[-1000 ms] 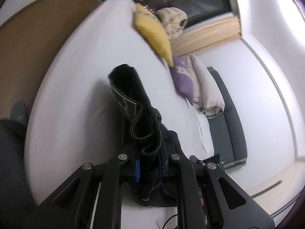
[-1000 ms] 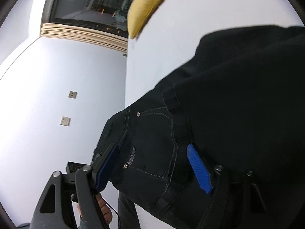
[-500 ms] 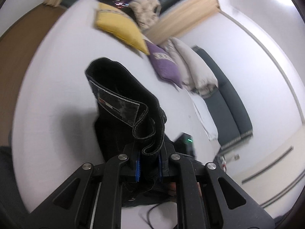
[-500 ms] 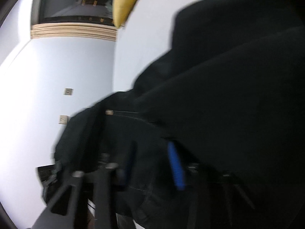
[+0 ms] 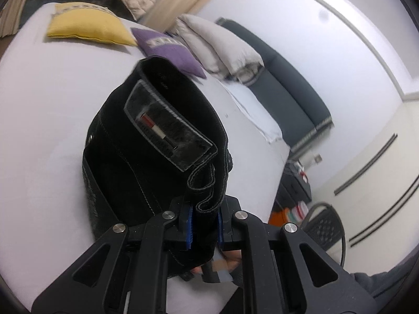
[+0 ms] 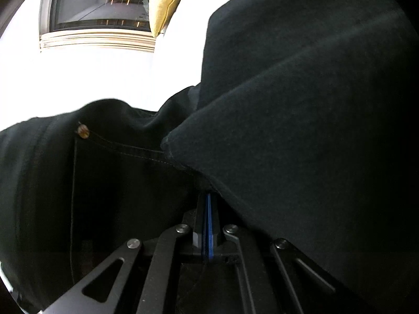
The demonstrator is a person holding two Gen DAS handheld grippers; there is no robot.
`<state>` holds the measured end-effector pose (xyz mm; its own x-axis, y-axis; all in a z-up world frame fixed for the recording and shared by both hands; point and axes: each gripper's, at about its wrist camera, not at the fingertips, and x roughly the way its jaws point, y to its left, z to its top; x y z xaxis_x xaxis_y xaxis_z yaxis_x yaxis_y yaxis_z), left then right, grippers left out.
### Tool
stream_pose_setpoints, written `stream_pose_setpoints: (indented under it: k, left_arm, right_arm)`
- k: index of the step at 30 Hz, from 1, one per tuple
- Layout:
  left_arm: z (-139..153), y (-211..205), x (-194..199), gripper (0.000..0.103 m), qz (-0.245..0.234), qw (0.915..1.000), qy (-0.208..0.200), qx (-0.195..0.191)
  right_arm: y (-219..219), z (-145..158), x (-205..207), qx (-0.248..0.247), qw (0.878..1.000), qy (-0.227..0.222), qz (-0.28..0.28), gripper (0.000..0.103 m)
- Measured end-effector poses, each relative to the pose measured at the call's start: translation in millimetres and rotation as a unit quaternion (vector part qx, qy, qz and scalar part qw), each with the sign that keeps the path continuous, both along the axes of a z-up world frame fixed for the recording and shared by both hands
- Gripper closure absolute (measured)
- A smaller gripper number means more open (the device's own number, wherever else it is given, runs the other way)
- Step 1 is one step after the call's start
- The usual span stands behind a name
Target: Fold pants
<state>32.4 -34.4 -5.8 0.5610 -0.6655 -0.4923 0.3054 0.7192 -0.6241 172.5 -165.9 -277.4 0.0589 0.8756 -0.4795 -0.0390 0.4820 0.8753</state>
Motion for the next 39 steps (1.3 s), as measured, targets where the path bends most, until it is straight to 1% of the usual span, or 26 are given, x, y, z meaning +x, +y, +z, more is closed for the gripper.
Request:
stream_pose_setpoints:
  k: [1,2,3,4,5,6,7,8,9,10,11,14,16,19,21,23,24,25,28,29,35,36,37,39]
  left_arm:
    - [0.1,-8.3,-0.4,0.092,-0.006,1.0,0.001,0.002]
    - [0.1,-16.6,-1.2,0.092,-0.011,0.9999,0.003,0.004]
    - [0.1,-23.1,-2.0,0.092,-0.015,0.9999,0.004,0.005]
    - [0.5,-30.1,-3.4,0.092,-0.02,0.9998,0.004,0.007]
    - [0.0,-39.0,-0.5,0.092,-0.024,0.9997,0.003,0.009]
    - [0.0,-45.3,-0.8,0.092,-0.028,0.9995,0.002,0.011]
    - [-0.4,-52.1,-0.7,0.092,-0.032,0.9994,0.002,0.014]
    - [-1.3,-58.3,0.2,0.092,-0.035,0.9993,0.004,0.014]
    - [-3.0,-63.4,0.5,0.092,-0.038,0.9992,0.006,0.014]
    - [-5.4,-67.6,1.5,0.092,-0.043,0.9989,0.008,0.016]
    - [-8.0,-72.2,3.7,0.092,-0.047,0.9987,0.009,0.019]
    - [-17.2,-94.3,7.2,0.092,-0.066,0.9971,0.012,0.036]
    - [-26.5,-108.7,10.4,0.092,-0.078,0.9957,0.017,0.047]
    - [-35.0,-127.9,9.3,0.092,-0.091,0.9931,0.017,0.071]
    - [-37.2,-143.8,9.2,0.092,-0.099,0.9908,0.011,0.092]
    - [-40.9,-158.2,7.2,0.092,-0.108,0.9867,0.001,0.121]
    - [-42.6,-162.6,6.6,0.092,-0.111,0.9844,-0.005,0.136]
    - [-45.0,-172.3,5.1,0.092,-0.116,0.9814,-0.009,0.153]
    - [-48.9,-194.9,2.6,0.092,-0.129,0.9738,-0.021,0.186]
    - [-49.1,-202.8,1.8,0.092,-0.133,0.9714,-0.026,0.195]
    - [-58.7,-241.2,-9.3,0.092,-0.158,0.956,-0.048,0.243]
    - [-59.7,-242.3,-16.9,0.092,-0.161,0.9537,-0.051,0.249]
    - [-60.6,-252.0,-14.7,0.092,-0.166,0.9506,-0.054,0.257]
    - [-64.7,-263.2,-17.5,0.092,-0.175,0.9448,-0.062,0.27]
  right_arm:
    - [-2.1,2.6,-0.6,0.006,1.0,-0.006,0.003,0.103]
    - [-5.3,3.7,1.1,0.011,1.0,-0.005,-0.001,0.099]
    - [-14.8,5.5,2.7,0.015,1.0,-0.003,-0.006,0.083]
    - [-28.1,13.0,0.9,0.036,0.999,-0.004,-0.016,0.072]
    - [-36.9,18.4,-0.7,0.05,0.998,-0.01,-0.023,0.047]
    - [-51.9,28.0,-3.6,0.061,0.997,-0.023,-0.037,0.029]
    - [-71.7,40.2,-7.6,0.054,0.996,-0.044,-0.059,0.022]
    - [-87.0,48.9,-10.8,0.047,0.994,-0.06,-0.077,0.008]
    - [-104.6,59.1,-14.8,0.034,0.992,-0.077,-0.099,0.0]
    - [-127.1,71.8,-20.0,0.016,0.988,-0.093,-0.123,0.0]
    - [-140.7,80.1,-23.6,0.01,0.986,-0.099,-0.131,0.0]
    - [-164.8,103.6,-30.4,0.004,0.984,-0.114,-0.138,0.0]
    - [-164.4,124.4,-43.1,-0.005,0.981,-0.137,-0.14,0.0]
    - [-159.2,139.3,-54.1,-0.016,0.98,-0.154,-0.122,0.0]
    - [-157.3,139.2,-52.5,-0.024,0.982,-0.156,-0.107,0.0]
    - [-153.1,131.4,-59.3,-0.044,0.983,-0.149,-0.095,0.0]
    - [-165.6,130.5,-57.5,-0.048,0.984,-0.148,-0.091,0.0]
    - [-161.6,127.6,-57.9,-0.054,0.984,-0.148,-0.088,0.0]
    - [-158.0,123.6,-56.3,-0.047,0.985,-0.144,-0.079,0.0]
    - [-171.2,126.0,-57.4,-0.049,0.986,-0.142,-0.076,0.0]
    - [-178.6,120.4,-51.4,-0.07,0.987,-0.127,-0.071,0.0]
    - [-177.8,119.2,-48.9,-0.078,0.987,-0.126,-0.068,0.0]
    - [-178.0,117.5,-47.5,-0.087,0.987,-0.122,-0.064,0.0]
    - [-178.6,110.0,-41.8,-0.104,0.987,-0.103,-0.063,0.0]
